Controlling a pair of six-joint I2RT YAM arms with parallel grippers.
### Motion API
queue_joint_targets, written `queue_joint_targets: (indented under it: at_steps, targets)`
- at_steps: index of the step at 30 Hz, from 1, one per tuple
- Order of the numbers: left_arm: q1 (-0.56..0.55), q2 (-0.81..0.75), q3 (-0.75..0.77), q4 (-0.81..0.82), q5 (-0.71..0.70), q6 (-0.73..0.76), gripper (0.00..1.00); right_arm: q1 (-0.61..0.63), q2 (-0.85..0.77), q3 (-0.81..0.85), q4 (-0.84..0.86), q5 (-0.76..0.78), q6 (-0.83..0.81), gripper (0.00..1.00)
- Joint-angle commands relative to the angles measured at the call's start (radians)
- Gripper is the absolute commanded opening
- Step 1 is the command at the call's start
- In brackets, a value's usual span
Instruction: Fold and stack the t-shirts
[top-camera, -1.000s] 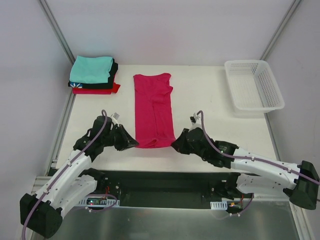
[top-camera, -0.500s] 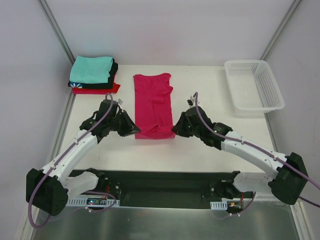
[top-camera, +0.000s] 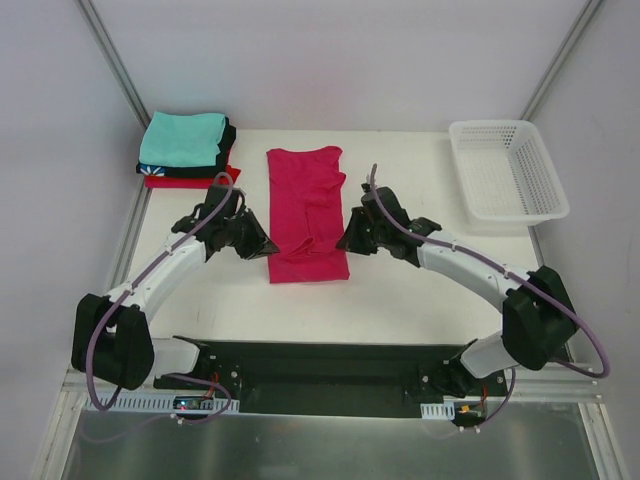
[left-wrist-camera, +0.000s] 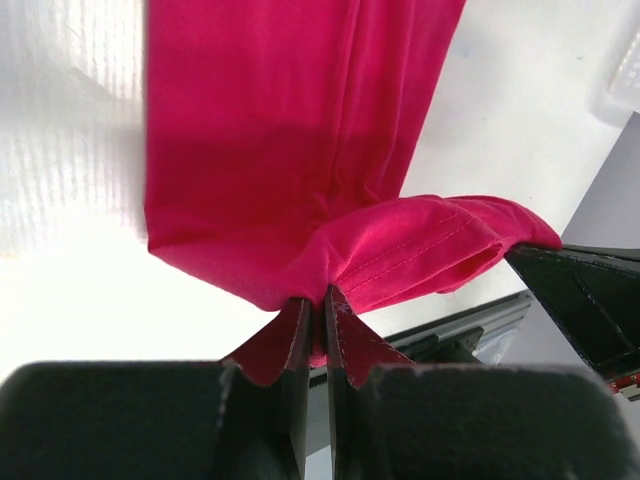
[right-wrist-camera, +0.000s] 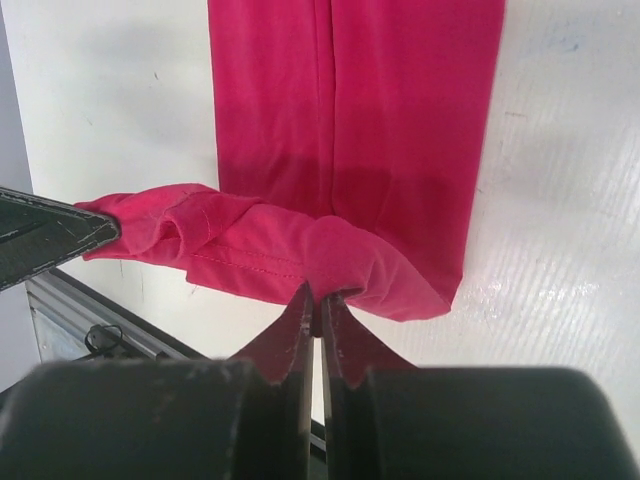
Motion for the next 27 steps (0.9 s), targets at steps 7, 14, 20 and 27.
queue_joint_targets:
  at_steps: [7,14,20,27]
  targets:
    - [0.053,0.174,0.118,0.066,0.038,0.070,0.04,-0.063,0.144,0.133,0.049,-0.110,-0.054,0.03]
    - [0.062,0.300,0.196,0.103,0.060,0.084,0.02,-0.098,0.227,0.188,0.056,-0.134,-0.072,0.02]
    - [0.078,0.378,0.249,0.112,0.067,0.090,0.01,-0.127,0.304,0.250,0.058,-0.165,-0.084,0.01]
    - [0.107,0.408,0.272,0.115,0.067,0.097,0.00,-0.165,0.358,0.296,0.059,-0.197,-0.098,0.01]
